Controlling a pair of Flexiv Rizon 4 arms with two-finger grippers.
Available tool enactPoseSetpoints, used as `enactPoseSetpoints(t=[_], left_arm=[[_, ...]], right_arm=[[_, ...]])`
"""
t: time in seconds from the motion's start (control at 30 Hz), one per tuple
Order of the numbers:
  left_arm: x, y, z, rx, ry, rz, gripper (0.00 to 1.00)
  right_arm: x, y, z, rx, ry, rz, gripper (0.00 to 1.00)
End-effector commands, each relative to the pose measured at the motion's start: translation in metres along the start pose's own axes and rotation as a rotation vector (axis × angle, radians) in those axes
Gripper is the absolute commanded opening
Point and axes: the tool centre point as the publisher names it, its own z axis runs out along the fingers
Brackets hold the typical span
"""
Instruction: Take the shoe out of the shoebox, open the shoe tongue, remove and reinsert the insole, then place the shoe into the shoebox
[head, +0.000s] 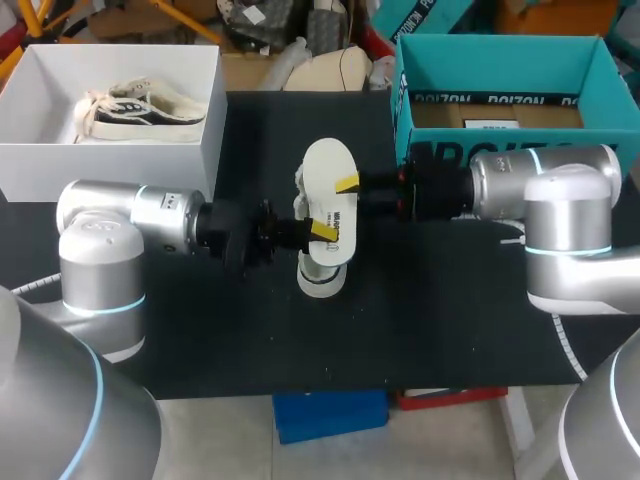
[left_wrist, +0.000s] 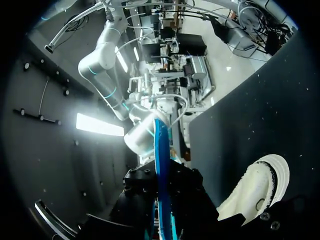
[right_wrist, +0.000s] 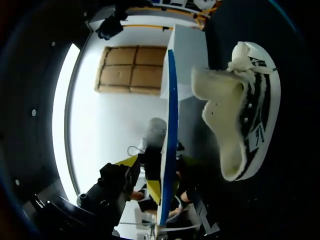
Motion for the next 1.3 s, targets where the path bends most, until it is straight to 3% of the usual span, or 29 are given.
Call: enactPoseSetpoints(t=[0.03,0.17,0.43,0.53,0.67,0.73,1.1,1.13,1.17,1.3], left_arm=[[0.0,-0.001,0.001,-0.004,0.003,0.003,0.0],[0.0,-0.001,0.001,-0.004,0.003,0.003,0.0],[0.0,-0.001,0.001,-0.004,0.003,0.003,0.0],[0.0,-0.001,0.001,-0.004,0.003,0.003,0.0],[0.0,-0.001,0.001,-0.004,0.003,0.003,0.0],[0.0,-0.001,0.001,-0.004,0.003,0.003,0.0],[0.0,-0.001,0.001,-0.004,0.003,0.003,0.0],[-0.003,-0.002,0.0,-0.012,0.008,0.02,0.9],[-0.006,-0.005,-0.002,-0.015,0.015,0.036,1.0],[-0.009,-0.012,-0.017,-0.07,0.116,0.062,1.0]], right_arm=[[-0.003,-0.003,0.005,-0.003,-0.002,0.003,0.42],[-0.006,-0.003,0.008,0.003,-0.008,0.008,0.4],[-0.007,0.0,0.011,0.004,-0.015,-0.001,0.27],[-0.007,0.002,0.012,0.003,-0.017,-0.006,0.16],[-0.007,0.004,0.011,0.004,-0.021,-0.009,0.13],[-0.006,0.005,0.01,-0.001,-0.027,-0.012,0.0],[-0.005,0.007,0.009,-0.001,-0.033,-0.012,0.0],[-0.005,0.007,0.009,-0.001,-0.033,-0.012,0.0],[-0.005,0.007,0.009,-0.001,-0.033,-0.012,0.0],[-0.005,0.007,0.009,-0.001,-0.033,-0.012,0.0]])
